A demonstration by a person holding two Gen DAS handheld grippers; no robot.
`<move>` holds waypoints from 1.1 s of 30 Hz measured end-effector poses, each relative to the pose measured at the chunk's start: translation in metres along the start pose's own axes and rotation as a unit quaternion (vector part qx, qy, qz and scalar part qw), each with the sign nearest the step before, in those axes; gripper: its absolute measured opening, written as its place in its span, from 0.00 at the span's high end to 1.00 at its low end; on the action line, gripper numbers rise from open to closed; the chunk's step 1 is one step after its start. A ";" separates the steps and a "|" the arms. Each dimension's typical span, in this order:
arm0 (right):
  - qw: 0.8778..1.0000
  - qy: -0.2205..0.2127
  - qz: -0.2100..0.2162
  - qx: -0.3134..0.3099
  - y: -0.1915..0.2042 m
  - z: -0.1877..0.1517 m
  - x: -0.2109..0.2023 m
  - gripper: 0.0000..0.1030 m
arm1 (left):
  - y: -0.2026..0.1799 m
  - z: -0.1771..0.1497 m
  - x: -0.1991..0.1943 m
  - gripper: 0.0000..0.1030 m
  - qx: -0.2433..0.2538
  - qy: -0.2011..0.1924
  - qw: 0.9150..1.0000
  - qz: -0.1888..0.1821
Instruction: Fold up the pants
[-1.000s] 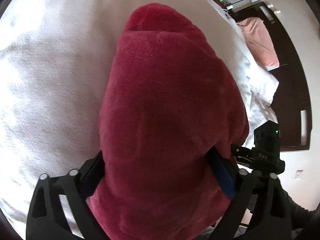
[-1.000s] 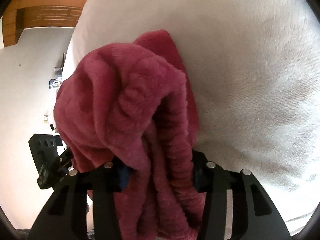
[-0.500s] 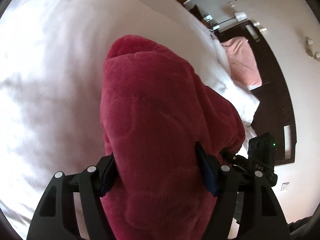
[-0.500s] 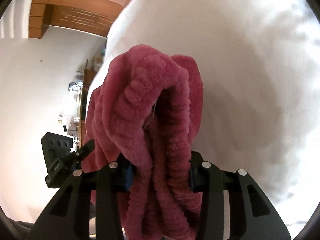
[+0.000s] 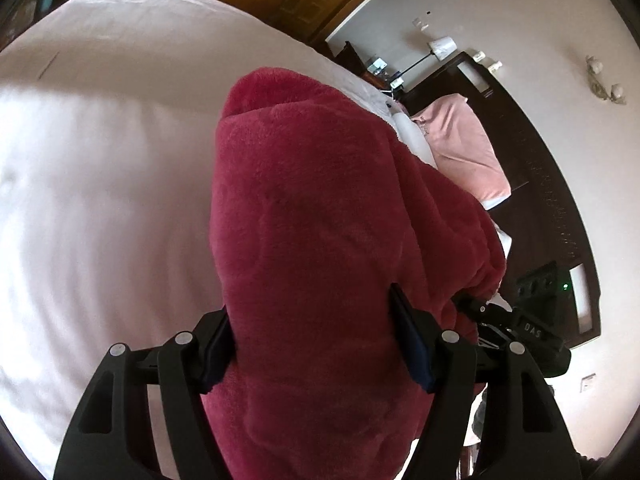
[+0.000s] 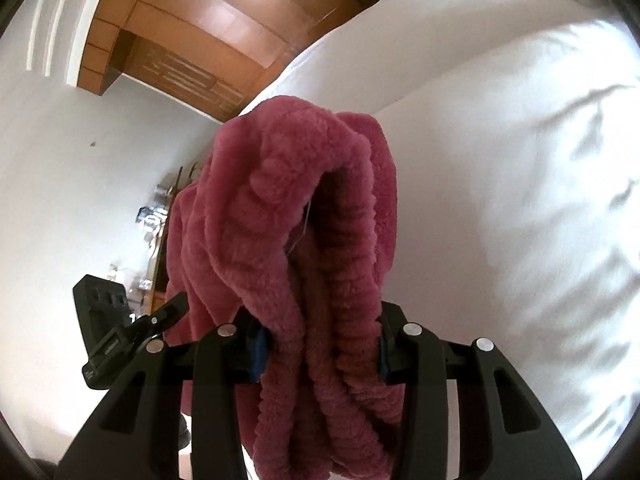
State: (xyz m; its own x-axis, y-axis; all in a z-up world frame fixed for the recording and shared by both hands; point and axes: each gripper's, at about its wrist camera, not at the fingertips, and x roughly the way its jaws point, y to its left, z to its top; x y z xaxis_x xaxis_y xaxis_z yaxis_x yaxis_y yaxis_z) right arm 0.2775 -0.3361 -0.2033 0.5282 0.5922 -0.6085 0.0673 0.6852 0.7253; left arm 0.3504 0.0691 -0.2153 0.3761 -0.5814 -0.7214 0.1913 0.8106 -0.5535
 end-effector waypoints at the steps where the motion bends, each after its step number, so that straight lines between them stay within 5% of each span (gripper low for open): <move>1: 1.000 -0.002 -0.004 0.001 -0.004 0.008 0.004 0.60 | -0.001 0.005 0.006 0.33 0.002 0.000 1.000 0.002; 15: 0.992 0.009 -0.108 0.063 -0.057 0.047 0.078 0.57 | 0.009 0.025 0.085 0.27 0.045 0.038 0.995 0.086; 24: 0.984 0.004 -0.176 0.027 -0.045 0.037 0.107 0.55 | -0.006 0.012 0.097 0.17 0.118 0.030 0.979 0.162; 33: 0.980 0.008 -0.199 0.014 -0.028 0.027 0.145 0.42 | -0.003 0.002 0.111 0.13 0.131 0.028 0.974 0.182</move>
State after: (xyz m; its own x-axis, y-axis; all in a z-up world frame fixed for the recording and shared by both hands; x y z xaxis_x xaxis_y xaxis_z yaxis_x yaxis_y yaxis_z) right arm 0.3749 -0.2810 -0.3037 0.4426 0.2868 -0.8496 0.2883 0.8517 0.4376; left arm 0.3928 0.0021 -0.2924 0.4140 -0.2497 -0.8753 0.2823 0.9494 -0.1373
